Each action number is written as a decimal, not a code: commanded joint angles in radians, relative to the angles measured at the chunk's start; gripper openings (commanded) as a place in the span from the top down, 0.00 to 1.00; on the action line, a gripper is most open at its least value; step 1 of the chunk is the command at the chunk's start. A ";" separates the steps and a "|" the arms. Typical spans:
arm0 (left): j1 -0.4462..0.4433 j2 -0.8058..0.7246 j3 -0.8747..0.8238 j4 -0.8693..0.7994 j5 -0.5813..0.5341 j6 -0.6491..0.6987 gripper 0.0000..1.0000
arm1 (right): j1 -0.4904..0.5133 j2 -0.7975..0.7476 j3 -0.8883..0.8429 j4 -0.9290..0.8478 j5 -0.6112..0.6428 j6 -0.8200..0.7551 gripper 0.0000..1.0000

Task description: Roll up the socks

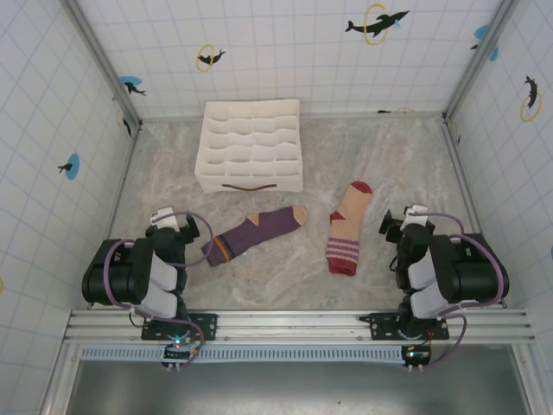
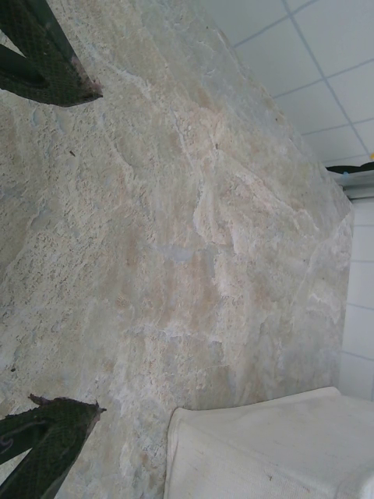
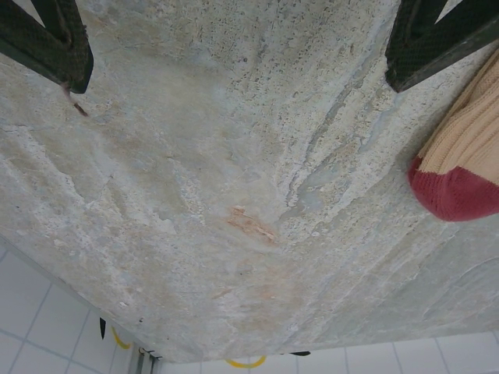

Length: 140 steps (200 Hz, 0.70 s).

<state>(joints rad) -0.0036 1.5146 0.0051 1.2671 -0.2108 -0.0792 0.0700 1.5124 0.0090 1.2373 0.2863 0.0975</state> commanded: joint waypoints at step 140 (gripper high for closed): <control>-0.078 -0.233 0.632 -1.311 0.081 -0.297 0.02 | 0.211 -0.319 0.490 -1.232 0.077 0.226 0.01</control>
<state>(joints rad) -0.0410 1.3243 0.5358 0.3893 -0.1883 -0.2340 0.2314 1.2480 0.4171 0.3302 0.3614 0.2073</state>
